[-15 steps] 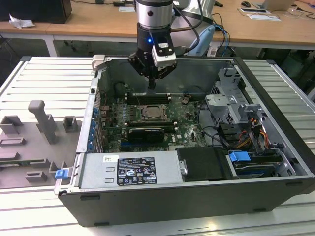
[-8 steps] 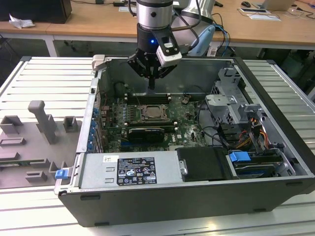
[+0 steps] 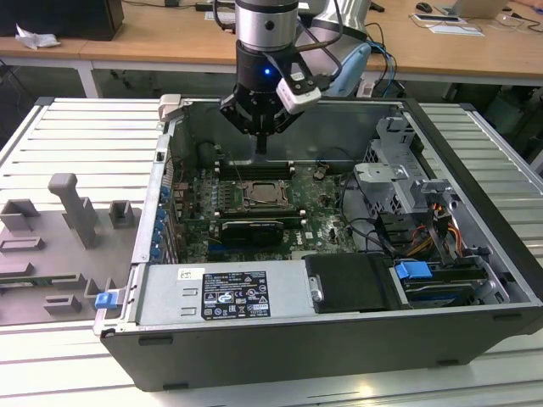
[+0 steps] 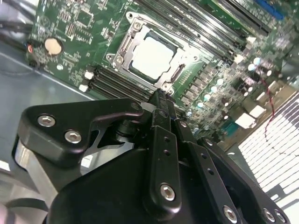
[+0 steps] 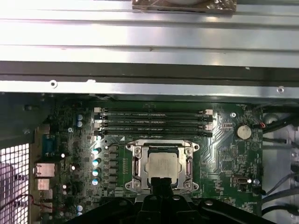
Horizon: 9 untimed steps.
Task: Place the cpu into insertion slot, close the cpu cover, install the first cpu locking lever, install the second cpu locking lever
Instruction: 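Install the first cpu locking lever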
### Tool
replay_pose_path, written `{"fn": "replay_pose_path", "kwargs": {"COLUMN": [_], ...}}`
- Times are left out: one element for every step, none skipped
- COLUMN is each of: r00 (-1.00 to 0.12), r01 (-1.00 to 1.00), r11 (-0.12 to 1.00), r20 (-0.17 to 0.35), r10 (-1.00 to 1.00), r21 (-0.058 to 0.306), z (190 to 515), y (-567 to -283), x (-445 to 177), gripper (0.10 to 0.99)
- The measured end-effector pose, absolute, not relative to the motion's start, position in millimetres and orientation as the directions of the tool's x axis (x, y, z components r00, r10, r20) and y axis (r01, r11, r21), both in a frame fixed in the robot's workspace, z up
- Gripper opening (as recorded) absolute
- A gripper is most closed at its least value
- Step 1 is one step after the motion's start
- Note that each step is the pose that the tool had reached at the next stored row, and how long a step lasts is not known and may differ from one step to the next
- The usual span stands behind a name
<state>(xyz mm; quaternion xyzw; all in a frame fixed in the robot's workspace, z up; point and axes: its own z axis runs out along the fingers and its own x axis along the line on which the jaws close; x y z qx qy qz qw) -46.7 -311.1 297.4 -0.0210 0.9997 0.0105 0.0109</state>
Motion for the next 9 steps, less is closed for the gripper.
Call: {"fn": "replay_pose_path", "kwargs": {"r00": [-0.998,-0.997,-0.996,-0.995,-0.994,-0.994,-0.994,-0.994,-0.994], "r01": [-0.061,-0.074,-0.088,-0.1,-0.106,-0.109,-0.11,-0.111,-0.111], "r11": [0.998,0.997,0.996,0.995,0.994,0.994,0.994,0.994,0.994], "r20": [-0.022,-0.022,-0.022,-0.022,-0.022,-0.022,-0.022,-0.022,-0.022], "r10": [-0.06,-0.074,-0.087,-0.1,-0.106,-0.108,-0.11,-0.11,-0.11], "r21": [0.021,0.02,0.02,0.021,0.02,0.02,0.02,0.02,0.02], "z": [297.4,297.3,297.3,297.3,297.3,297.3,297.2,297.0,296.9], "y": [-311.1,-311.1,-311.1,-311.1,-311.1,-311.1,-311.1,-311.1,-311.1], "x": [-46.7,-46.7,-46.7,-46.7,-46.7,-46.7,-46.7,-46.8,-46.8], "gripper": [0.106,0.106,0.106,0.106,0.106,0.106,0.106,0.106,0.106]}}
